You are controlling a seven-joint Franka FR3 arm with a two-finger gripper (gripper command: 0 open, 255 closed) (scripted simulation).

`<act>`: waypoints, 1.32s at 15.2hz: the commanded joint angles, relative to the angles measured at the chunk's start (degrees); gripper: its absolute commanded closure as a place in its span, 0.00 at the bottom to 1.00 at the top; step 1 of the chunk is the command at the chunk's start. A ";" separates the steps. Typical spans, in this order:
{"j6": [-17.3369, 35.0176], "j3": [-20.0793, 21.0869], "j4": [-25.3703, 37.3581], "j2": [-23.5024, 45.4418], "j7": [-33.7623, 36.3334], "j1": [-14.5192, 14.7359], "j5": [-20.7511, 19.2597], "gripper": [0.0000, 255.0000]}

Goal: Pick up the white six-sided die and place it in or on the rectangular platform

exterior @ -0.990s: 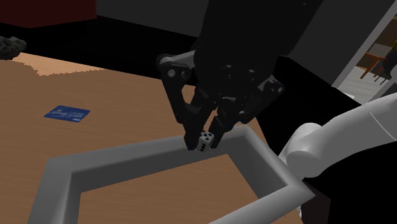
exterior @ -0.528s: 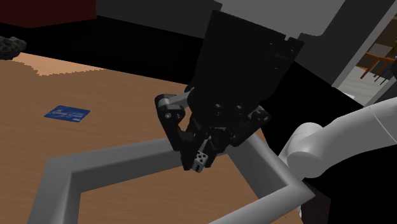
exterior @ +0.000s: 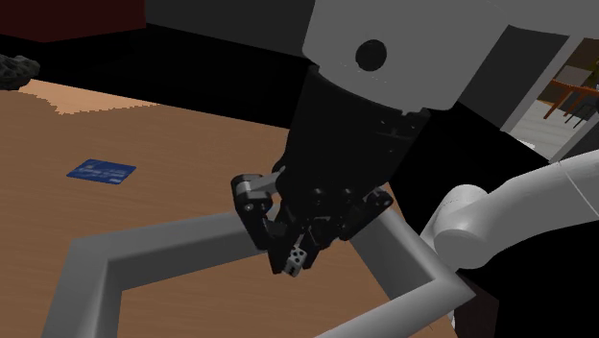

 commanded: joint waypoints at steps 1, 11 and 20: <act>0.06 -0.01 -0.08 -0.02 -0.02 0.01 0.02 1.00; -3.53 -0.55 4.31 0.97 0.64 -0.49 -0.83 0.00; -6.75 -0.72 8.58 2.19 1.37 -1.07 -1.66 0.00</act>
